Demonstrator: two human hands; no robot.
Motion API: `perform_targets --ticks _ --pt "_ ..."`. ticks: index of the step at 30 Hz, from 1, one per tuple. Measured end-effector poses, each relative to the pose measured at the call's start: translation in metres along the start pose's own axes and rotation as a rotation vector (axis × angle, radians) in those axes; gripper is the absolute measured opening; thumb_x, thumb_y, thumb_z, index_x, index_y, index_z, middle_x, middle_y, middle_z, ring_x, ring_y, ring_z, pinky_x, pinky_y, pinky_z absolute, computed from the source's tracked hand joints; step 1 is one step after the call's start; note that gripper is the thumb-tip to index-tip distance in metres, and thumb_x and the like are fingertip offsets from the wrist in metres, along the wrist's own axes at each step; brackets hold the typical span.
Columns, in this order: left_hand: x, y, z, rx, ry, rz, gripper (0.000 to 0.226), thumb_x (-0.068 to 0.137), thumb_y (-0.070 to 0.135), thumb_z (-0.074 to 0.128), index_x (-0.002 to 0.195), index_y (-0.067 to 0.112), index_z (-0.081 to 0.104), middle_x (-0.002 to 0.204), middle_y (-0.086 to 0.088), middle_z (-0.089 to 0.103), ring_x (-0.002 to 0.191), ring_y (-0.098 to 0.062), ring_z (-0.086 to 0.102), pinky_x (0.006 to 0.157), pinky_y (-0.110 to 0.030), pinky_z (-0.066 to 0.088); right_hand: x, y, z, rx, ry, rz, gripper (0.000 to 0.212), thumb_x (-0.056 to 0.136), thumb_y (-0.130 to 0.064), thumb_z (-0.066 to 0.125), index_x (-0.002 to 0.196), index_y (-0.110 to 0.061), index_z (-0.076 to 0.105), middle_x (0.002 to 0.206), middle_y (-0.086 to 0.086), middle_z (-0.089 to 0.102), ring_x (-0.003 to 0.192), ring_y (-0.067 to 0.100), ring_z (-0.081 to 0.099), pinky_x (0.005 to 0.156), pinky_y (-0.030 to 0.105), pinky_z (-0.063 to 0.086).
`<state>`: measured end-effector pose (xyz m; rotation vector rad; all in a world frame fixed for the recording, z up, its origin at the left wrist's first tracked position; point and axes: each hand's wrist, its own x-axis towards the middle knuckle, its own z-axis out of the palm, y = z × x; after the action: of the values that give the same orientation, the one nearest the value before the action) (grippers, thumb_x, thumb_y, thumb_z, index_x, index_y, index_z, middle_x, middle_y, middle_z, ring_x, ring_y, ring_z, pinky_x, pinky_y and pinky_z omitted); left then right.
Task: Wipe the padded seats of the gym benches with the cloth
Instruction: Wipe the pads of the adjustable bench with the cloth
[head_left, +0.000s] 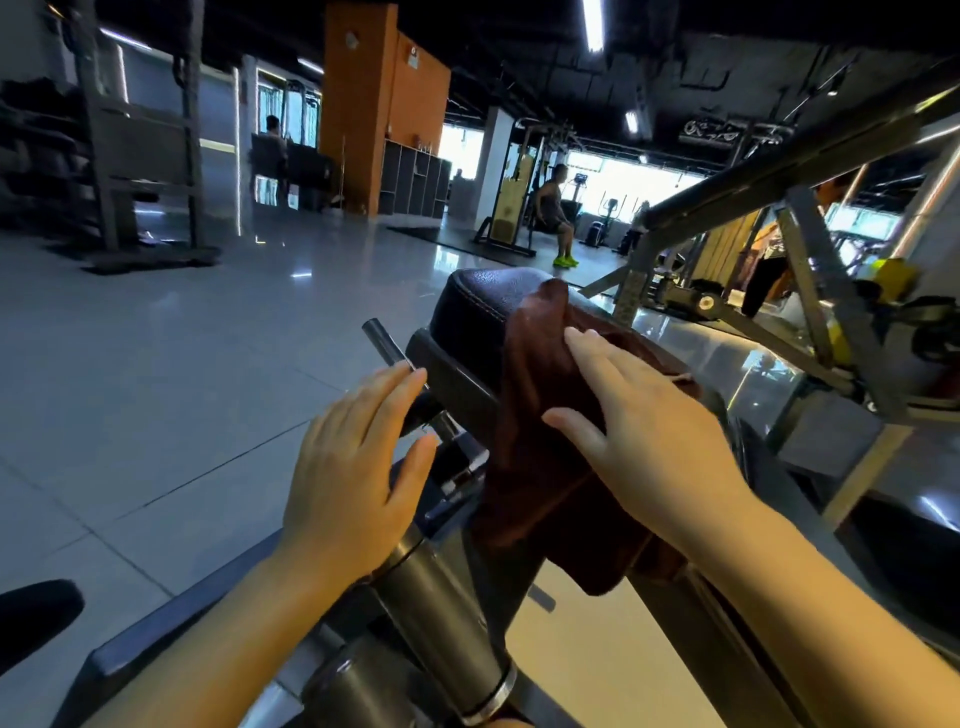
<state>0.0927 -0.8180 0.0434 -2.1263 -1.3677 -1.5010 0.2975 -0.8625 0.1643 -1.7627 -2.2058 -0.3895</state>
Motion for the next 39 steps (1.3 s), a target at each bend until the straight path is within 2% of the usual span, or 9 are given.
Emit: perform_targets --ticks 3,8,13,17,22,28,32,35,39 --pt "-0.001 0.002 0.002 0.02 0.011 0.053 0.051 0.099 0.043 0.036 0.144 0.019 0.036 0.146 -0.005 0.046 0.131 -0.021 0.046 0.101 -0.04 0.039 0.004 0.004 -0.007 -0.012 -0.04 0.023 0.076 0.094 -0.058 0.046 0.156 -0.034 0.009 0.162 -0.012 0.016 0.147 0.01 0.019 0.113 0.032 0.028" --pt "-0.001 0.003 0.004 0.007 0.052 0.065 0.052 0.102 0.048 0.026 0.144 0.019 0.036 0.144 -0.006 0.048 0.132 -0.02 0.042 0.098 -0.037 0.039 0.041 -0.009 -0.003 0.01 -0.108 -0.012 0.079 0.094 -0.061 0.04 0.156 -0.027 0.006 0.164 -0.005 0.009 0.15 0.015 0.011 0.12 0.044 0.02" --pt "0.001 0.0 0.004 -0.018 0.058 0.035 0.05 0.102 0.048 0.028 0.143 0.021 0.037 0.144 -0.005 0.048 0.132 -0.019 0.043 0.099 -0.037 0.04 0.086 -0.041 0.006 0.018 -0.017 -0.029 0.074 0.096 -0.06 0.039 0.154 -0.019 0.019 0.157 0.004 0.03 0.143 0.025 0.029 0.112 0.051 0.032" --pt "-0.001 -0.003 0.001 -0.003 0.037 0.007 0.051 0.099 0.043 0.036 0.144 0.02 0.036 0.145 -0.007 0.046 0.134 -0.019 0.04 0.102 -0.037 0.034 0.07 -0.045 0.008 -0.019 0.033 -0.018 0.069 0.099 -0.053 0.042 0.152 -0.015 0.021 0.153 0.008 0.035 0.14 0.026 0.033 0.109 0.041 0.032" --pt "0.0 0.0 -0.002 0.021 -0.002 0.017 0.053 0.098 0.043 0.034 0.145 0.02 0.035 0.148 -0.007 0.043 0.135 -0.021 0.037 0.102 -0.038 0.031 -0.003 -0.005 -0.003 -0.075 -0.028 0.049 0.072 0.099 -0.048 0.044 0.155 -0.019 0.01 0.16 -0.001 0.021 0.146 0.016 0.019 0.113 0.027 0.02" --pt "0.0 0.001 0.004 -0.009 -0.03 0.011 0.058 0.1 0.055 0.022 0.15 0.026 0.027 0.155 0.006 0.028 0.144 -0.009 0.018 0.105 -0.041 0.029 -0.019 0.009 -0.008 -0.119 -0.089 0.172 0.076 0.095 -0.062 0.029 0.156 -0.023 0.004 0.164 -0.004 0.008 0.15 0.013 0.01 0.116 0.031 0.02" --pt "0.001 0.004 0.005 0.043 -0.048 0.06 0.057 0.101 0.052 0.023 0.15 0.023 0.029 0.154 0.0 0.034 0.142 -0.012 0.022 0.101 -0.04 0.033 0.028 -0.017 0.002 -0.072 -0.002 0.138 0.076 0.095 -0.064 0.031 0.153 -0.016 0.019 0.157 0.005 0.028 0.144 0.023 0.027 0.112 0.039 0.028" --pt "0.003 0.0 0.004 -0.035 -0.049 -0.006 0.057 0.1 0.055 0.024 0.15 0.029 0.024 0.155 0.007 0.027 0.145 -0.002 0.013 0.106 -0.038 0.026 0.075 -0.041 0.008 -0.026 0.028 0.075 0.07 0.095 -0.063 0.036 0.146 -0.015 0.033 0.145 0.008 0.044 0.132 0.028 0.042 0.1 0.043 0.039" --pt "0.001 -0.002 0.001 -0.063 -0.084 -0.04 0.058 0.097 0.053 0.029 0.151 0.037 0.015 0.155 0.015 0.017 0.142 0.012 -0.001 0.11 -0.035 0.016 0.081 -0.045 0.006 0.01 -0.001 0.013 0.068 0.097 -0.056 0.043 0.149 -0.013 0.028 0.146 0.009 0.041 0.134 0.028 0.039 0.101 0.041 0.037"
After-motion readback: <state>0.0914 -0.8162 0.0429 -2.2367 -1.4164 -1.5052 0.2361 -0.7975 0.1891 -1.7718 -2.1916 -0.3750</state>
